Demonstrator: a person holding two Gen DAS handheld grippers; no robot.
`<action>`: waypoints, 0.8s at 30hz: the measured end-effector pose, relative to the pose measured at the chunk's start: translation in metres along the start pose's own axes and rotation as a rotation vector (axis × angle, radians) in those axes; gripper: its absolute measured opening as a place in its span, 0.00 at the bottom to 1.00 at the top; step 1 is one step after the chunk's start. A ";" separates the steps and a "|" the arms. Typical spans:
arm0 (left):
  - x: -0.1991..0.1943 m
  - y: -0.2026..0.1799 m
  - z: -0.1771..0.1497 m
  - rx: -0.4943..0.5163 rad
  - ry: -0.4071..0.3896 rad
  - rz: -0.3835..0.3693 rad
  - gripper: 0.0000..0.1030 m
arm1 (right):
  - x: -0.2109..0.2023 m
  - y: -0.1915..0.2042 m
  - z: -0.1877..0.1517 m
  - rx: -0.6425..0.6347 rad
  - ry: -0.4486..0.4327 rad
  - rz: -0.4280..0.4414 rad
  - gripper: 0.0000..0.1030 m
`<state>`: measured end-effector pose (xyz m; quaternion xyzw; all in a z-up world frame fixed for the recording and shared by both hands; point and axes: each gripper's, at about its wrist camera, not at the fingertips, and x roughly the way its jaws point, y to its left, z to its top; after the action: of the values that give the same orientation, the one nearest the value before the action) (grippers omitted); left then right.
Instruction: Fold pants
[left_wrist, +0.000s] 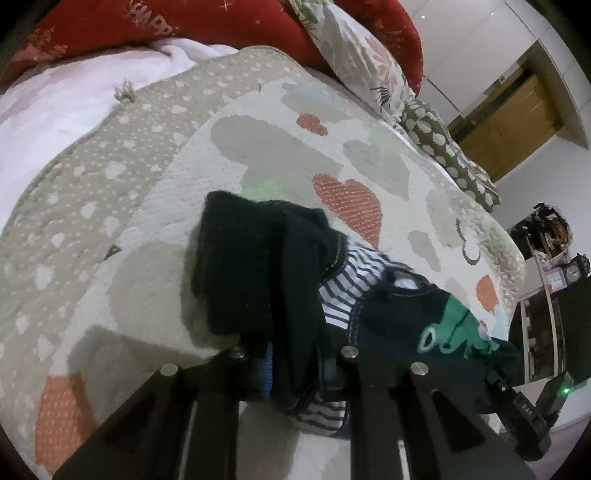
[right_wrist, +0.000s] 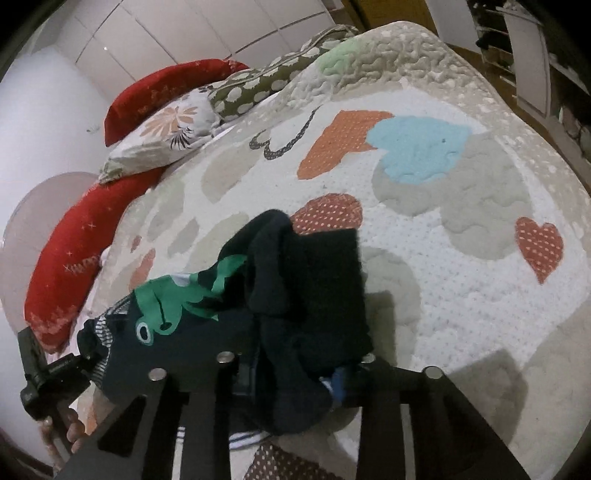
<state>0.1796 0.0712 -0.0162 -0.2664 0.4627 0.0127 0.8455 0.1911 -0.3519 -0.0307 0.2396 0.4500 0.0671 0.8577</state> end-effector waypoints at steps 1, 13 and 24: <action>-0.005 -0.001 -0.002 0.001 0.000 0.001 0.15 | -0.004 0.000 0.000 0.005 -0.002 0.008 0.22; -0.068 0.003 -0.045 -0.025 -0.022 -0.032 0.15 | -0.077 0.001 -0.026 0.011 -0.057 0.090 0.16; -0.065 0.031 -0.088 -0.010 0.030 0.075 0.27 | -0.082 -0.030 -0.076 0.055 0.003 0.024 0.16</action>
<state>0.0661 0.0712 -0.0165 -0.2534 0.4848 0.0427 0.8360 0.0785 -0.3790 -0.0207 0.2683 0.4502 0.0657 0.8491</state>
